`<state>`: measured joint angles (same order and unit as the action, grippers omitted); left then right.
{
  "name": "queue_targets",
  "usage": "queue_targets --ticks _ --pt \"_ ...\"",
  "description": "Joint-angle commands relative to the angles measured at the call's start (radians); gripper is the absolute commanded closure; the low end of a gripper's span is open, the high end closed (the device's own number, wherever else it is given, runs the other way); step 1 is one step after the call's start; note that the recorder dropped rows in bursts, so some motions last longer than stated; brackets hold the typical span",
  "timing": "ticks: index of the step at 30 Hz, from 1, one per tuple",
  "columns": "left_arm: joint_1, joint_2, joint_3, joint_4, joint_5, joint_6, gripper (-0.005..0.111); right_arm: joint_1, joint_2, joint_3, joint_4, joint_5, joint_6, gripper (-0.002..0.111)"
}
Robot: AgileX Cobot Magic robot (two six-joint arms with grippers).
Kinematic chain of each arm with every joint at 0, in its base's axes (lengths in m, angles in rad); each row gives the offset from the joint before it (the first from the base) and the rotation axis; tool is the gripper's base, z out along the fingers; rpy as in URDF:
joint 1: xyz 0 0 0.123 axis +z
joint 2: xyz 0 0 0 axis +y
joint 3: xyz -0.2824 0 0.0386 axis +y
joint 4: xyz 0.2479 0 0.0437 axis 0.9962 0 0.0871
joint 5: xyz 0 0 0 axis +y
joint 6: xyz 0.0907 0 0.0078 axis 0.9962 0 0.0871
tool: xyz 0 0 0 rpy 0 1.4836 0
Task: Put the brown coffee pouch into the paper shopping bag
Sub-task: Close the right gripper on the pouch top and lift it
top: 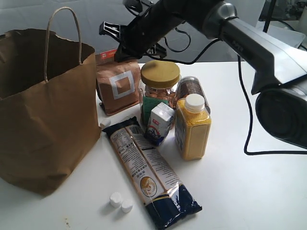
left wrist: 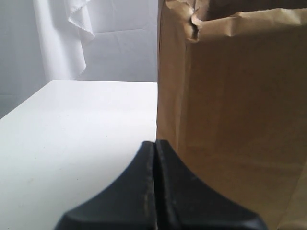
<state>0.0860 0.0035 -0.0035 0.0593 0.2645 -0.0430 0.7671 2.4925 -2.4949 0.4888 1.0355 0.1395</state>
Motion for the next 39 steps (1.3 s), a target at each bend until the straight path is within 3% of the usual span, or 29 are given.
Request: queue_targets --ticks 1,6,9,11,12,19,34,39 --pt "0.003 -0.003 0.004 0.005 0.0 -0.003 0.107 0.001 -0.054 0.003 -0.004 0.087 -0.346 0.108" --pt "0.003 -0.003 0.004 0.005 0.0 -0.003 0.107 0.035 -0.067 0.003 -0.031 0.075 -0.703 0.105" --pt "0.003 -0.003 0.004 0.005 0.0 -0.003 0.107 0.094 -0.067 0.003 -0.171 0.054 -0.929 0.08" --pt "0.003 -0.003 0.004 0.005 0.0 -0.003 0.107 0.157 -0.067 0.003 -0.435 -0.035 -0.925 0.055" --pt "0.003 -0.003 0.004 0.005 0.0 -0.003 0.107 0.183 -0.063 0.003 -0.541 -0.082 -0.92 0.05" --pt "0.003 -0.003 0.004 0.005 0.0 -0.003 0.107 0.189 -0.033 0.003 -0.807 -0.166 -0.759 0.049" --pt "0.003 -0.003 0.004 0.005 0.0 -0.003 0.107 0.158 0.042 0.003 -0.723 -0.194 -0.823 0.049" --pt "0.003 -0.003 0.004 0.005 0.0 -0.003 0.107 0.158 0.051 0.003 -0.706 -0.173 -0.845 0.059"
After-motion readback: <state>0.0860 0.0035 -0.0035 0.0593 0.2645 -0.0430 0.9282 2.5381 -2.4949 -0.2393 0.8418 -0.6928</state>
